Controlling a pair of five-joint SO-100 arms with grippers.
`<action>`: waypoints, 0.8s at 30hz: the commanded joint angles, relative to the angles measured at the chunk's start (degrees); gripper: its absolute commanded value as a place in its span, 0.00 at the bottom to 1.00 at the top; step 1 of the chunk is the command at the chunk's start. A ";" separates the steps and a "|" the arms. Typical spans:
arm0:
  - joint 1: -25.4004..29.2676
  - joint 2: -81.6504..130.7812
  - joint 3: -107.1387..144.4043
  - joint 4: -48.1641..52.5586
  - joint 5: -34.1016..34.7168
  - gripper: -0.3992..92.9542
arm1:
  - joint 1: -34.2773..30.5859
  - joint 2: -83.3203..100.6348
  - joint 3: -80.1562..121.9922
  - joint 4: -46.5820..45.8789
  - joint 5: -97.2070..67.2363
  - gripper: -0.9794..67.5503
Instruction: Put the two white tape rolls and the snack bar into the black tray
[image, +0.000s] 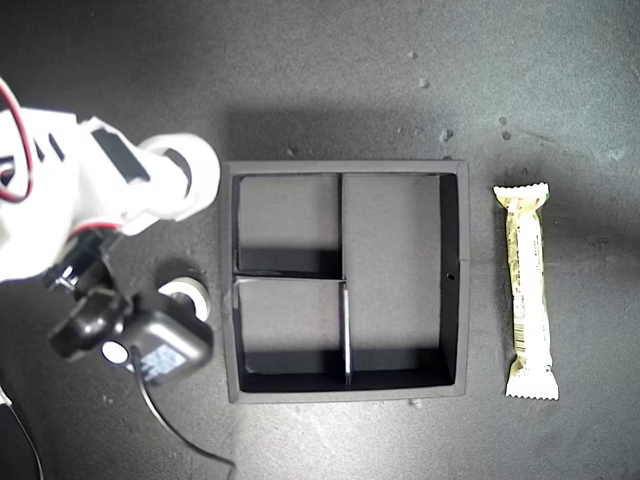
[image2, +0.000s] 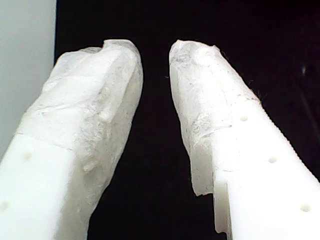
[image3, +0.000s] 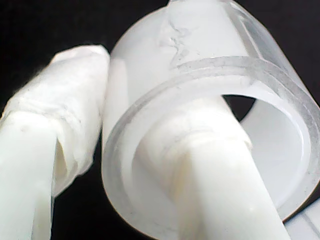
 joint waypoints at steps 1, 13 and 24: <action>0.26 1.76 -1.58 -0.97 -0.53 0.01 | -3.87 -8.79 -9.76 -0.09 -8.09 0.13; 3.08 -4.48 -9.93 0.26 -0.35 0.01 | -17.49 -53.96 -47.29 28.30 -24.87 0.24; 6.15 -23.99 -29.88 3.69 -0.88 0.01 | -24.26 -73.39 -50.71 36.83 -31.03 0.27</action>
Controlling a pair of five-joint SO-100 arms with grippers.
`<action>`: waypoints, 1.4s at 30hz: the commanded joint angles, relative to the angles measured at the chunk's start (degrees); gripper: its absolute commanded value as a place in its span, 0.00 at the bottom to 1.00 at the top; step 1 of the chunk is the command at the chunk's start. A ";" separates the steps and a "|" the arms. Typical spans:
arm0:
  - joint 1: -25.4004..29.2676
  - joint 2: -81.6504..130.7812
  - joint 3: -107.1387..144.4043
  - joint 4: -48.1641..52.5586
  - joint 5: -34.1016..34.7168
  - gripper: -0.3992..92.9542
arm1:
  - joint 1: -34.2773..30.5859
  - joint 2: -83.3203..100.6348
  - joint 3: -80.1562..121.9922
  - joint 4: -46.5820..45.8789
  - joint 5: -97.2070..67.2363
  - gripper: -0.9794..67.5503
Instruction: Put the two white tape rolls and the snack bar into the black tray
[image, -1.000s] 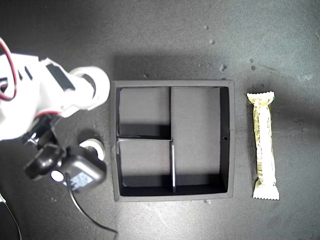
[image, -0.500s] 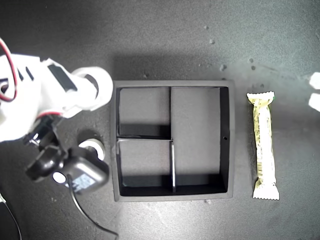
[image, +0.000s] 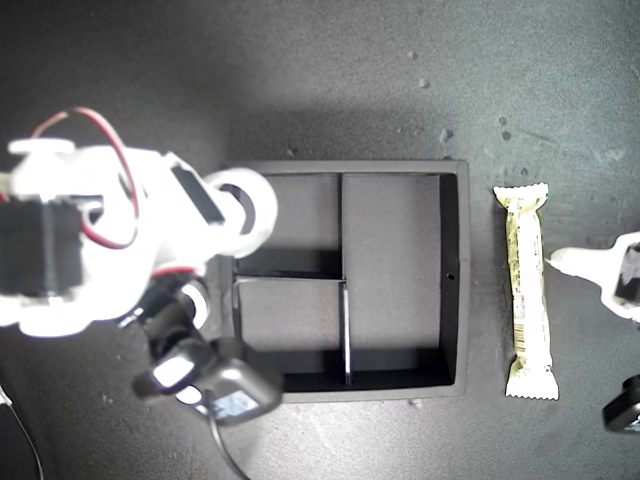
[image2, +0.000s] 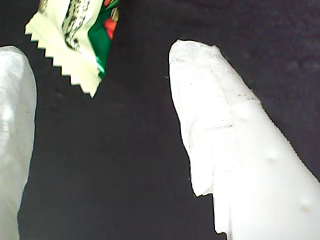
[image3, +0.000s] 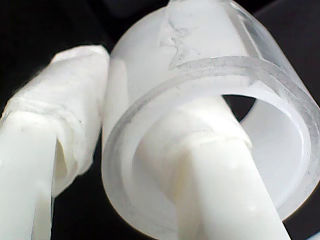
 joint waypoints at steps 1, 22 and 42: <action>0.79 -5.01 -10.72 2.20 -0.79 0.01 | -1.32 -3.60 -3.43 0.09 -1.58 0.28; 0.62 -28.30 -42.19 19.42 -2.11 0.01 | -5.19 -18.37 0.00 -16.17 -1.49 0.31; 6.50 -37.79 -42.98 19.42 -8.79 0.01 | -4.31 -25.84 -4.22 -16.17 -2.55 0.08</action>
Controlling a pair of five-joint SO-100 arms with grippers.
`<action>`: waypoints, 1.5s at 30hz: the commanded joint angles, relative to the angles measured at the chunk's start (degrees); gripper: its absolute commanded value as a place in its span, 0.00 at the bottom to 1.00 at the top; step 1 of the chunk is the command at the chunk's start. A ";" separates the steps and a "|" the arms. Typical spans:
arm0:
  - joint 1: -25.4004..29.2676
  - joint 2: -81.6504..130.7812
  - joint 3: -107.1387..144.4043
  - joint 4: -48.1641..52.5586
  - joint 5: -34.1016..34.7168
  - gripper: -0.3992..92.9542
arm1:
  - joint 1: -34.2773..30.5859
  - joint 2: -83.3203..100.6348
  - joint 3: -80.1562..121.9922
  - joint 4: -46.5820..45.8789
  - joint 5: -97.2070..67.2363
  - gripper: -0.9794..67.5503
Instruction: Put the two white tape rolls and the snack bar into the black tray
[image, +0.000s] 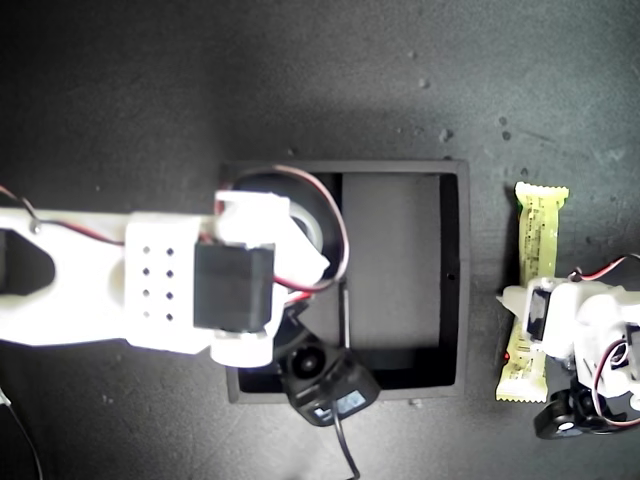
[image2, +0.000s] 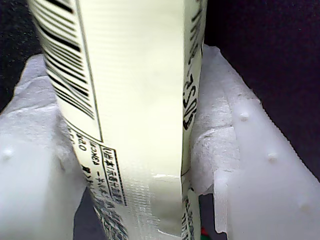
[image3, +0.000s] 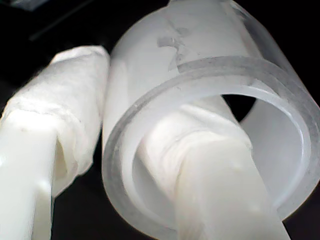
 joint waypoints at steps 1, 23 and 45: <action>0.44 -0.26 -4.04 0.97 -0.97 0.01 | 0.44 0.53 -4.48 5.98 -2.46 0.07; -1.49 8.70 2.11 1.05 -0.62 0.17 | 0.88 -4.75 -54.14 26.72 -16.79 0.03; 17.49 46.05 59.59 -22.85 -27.42 0.17 | 0.35 -21.45 -68.12 32.34 -13.18 0.29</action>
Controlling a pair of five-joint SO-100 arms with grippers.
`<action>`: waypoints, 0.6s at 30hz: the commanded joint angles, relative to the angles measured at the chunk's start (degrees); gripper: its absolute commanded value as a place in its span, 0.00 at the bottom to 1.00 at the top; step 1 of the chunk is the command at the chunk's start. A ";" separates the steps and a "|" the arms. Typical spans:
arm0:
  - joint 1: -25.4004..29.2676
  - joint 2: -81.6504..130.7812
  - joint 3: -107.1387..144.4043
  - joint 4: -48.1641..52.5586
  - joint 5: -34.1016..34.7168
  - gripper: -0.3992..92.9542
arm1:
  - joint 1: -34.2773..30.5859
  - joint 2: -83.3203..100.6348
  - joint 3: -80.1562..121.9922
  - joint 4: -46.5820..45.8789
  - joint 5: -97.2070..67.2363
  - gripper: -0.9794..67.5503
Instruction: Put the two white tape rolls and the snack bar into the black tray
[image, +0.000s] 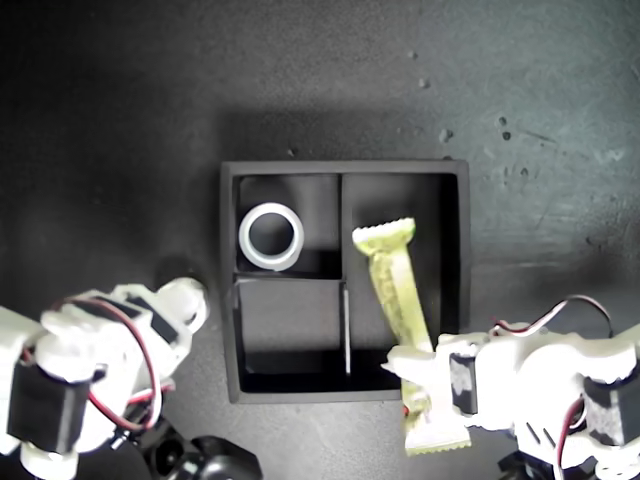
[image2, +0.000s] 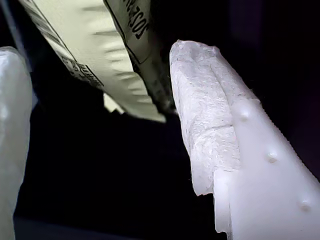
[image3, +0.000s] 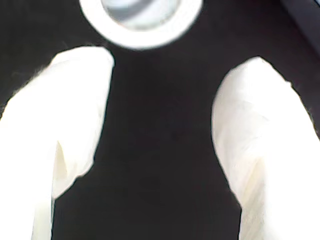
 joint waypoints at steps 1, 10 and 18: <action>2.81 3.08 3.69 -5.19 -3.96 0.17 | 0.18 0.62 -5.19 7.38 0.18 0.28; 5.62 2.64 9.40 -10.99 -8.26 0.16 | 4.04 8.26 -9.40 13.71 0.26 0.19; 4.48 1.58 13.45 -15.73 -7.38 0.16 | 6.50 14.50 -12.66 13.71 9.05 0.18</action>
